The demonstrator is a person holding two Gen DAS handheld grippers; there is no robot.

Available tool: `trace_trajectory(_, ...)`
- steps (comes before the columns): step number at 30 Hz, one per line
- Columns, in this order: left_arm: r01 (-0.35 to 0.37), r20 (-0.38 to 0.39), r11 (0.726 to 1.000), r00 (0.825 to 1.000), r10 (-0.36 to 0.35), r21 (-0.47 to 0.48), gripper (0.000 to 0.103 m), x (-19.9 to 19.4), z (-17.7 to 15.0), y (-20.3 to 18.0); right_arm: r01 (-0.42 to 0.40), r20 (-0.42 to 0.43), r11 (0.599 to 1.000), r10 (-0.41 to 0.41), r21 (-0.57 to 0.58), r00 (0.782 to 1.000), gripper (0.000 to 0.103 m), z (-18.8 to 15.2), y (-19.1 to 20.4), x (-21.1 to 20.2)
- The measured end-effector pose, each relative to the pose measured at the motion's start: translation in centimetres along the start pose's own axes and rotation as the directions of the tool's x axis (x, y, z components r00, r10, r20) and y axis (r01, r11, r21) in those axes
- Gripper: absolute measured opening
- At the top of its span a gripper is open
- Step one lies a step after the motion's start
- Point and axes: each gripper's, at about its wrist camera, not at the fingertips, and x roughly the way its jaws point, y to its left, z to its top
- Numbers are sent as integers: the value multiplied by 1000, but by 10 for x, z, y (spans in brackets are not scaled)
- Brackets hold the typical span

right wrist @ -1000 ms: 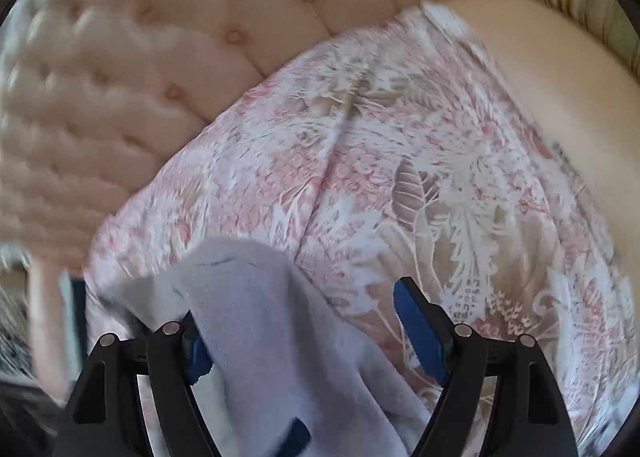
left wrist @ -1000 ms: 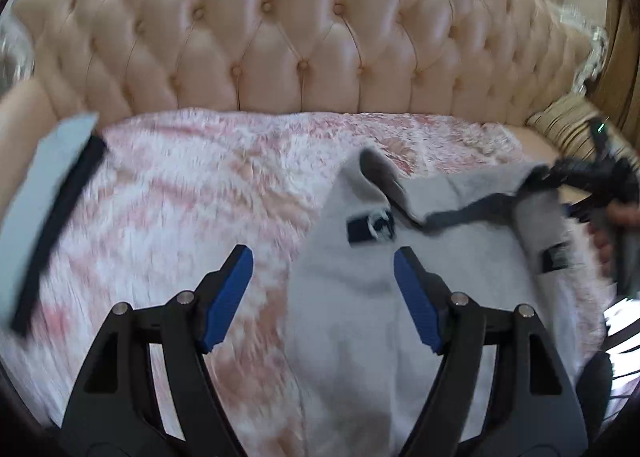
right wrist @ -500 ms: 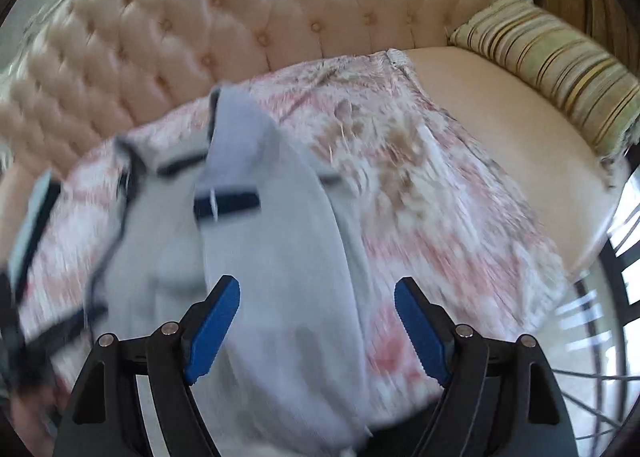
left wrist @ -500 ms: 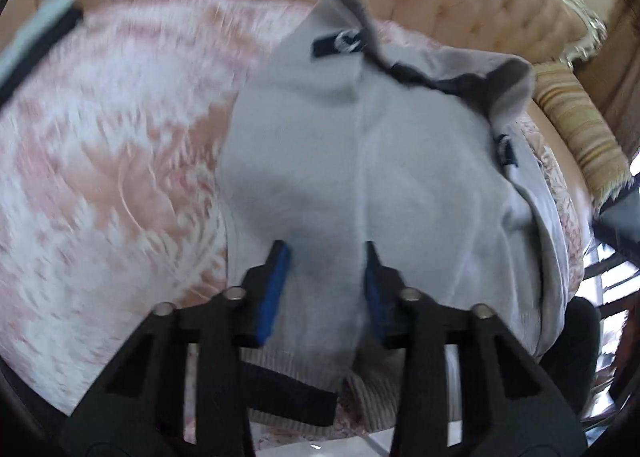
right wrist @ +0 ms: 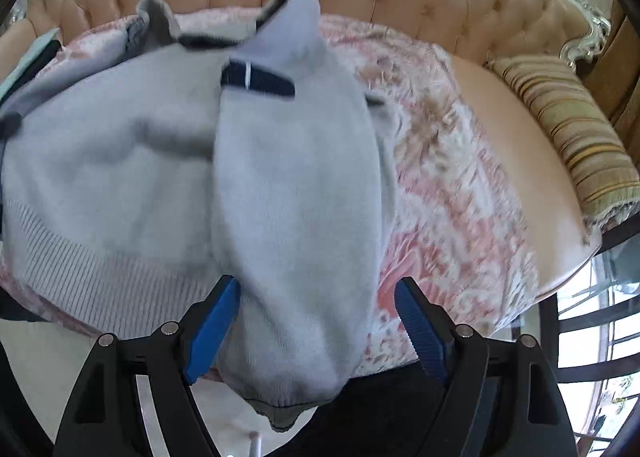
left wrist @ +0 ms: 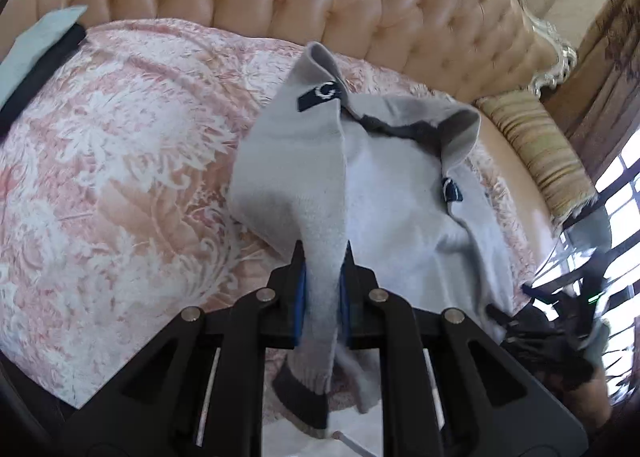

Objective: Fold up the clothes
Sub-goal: 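Lower the sweater onto the floral sheet with both grippers, then open both grippers and release the sweater on the sheet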

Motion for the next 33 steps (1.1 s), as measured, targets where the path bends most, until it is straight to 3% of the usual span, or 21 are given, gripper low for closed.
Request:
trace_trajectory(2, -24, 11, 1000, 1000, 24, -16, 16, -8, 0, 12, -29, -17, 999, 30, 38, 999, 52, -4, -7, 6)
trace_trajectory(3, -41, 16, 999, 999, 41, -23, 16, -12, -1, 18, -34, -23, 998, 35, 49, 999, 48, -4, -9, 6)
trace_trajectory(4, -65, 23, 998, 998, 65, -28, 16, -16, -3, 25, -21, -14, 998, 21, 55, 1000, 38, -3, -11, 3)
trace_trajectory(5, -88, 30, 996, 996, 88, -28, 16, -19, -4, 31, -13, 2, 999, 13, 51, 1000, 22, -1, -13, -3)
trace_trajectory(7, -110, 38, 993, 993, 112, -33, 16, -21, -5, 44, 12, 47, 999, -14, 52, 999, 16, 5, -18, -18)
trace_trajectory(13, -150, 92, 988, 984, 153, -34, 15, -33, 5, 66, 92, 185, 994, -103, 67, 977, 16, 30, -28, -58)
trace_trajectory(17, -148, 98, 985, 983, 156, -84, 16, -31, 15, 87, 72, 159, 995, -83, 75, 984, 18, 34, -26, -60)
trace_trajectory(19, -122, 78, 987, 988, 130, -101, 22, -25, 12, 96, 56, 139, 996, -65, 67, 988, 19, 29, -20, -61)
trace_trajectory(21, -100, 70, 991, 992, 106, -93, 51, -23, 4, 99, 48, 117, 998, -53, 47, 992, 38, 23, -7, -61)
trace_trajectory(22, -91, 69, 992, 993, 97, -85, 55, -22, 0, 100, 37, 113, 999, -42, 38, 993, 55, 20, -1, -61)
trace_trajectory(23, -83, 68, 994, 994, 88, -76, 57, -22, -4, 101, 26, 110, 999, -29, 30, 994, 62, 18, 4, -62)
trace_trajectory(33, -23, 54, 1000, 998, 24, -10, 58, -15, -29, 112, -34, 56, 999, 34, -1, 998, 67, 22, 24, -49)
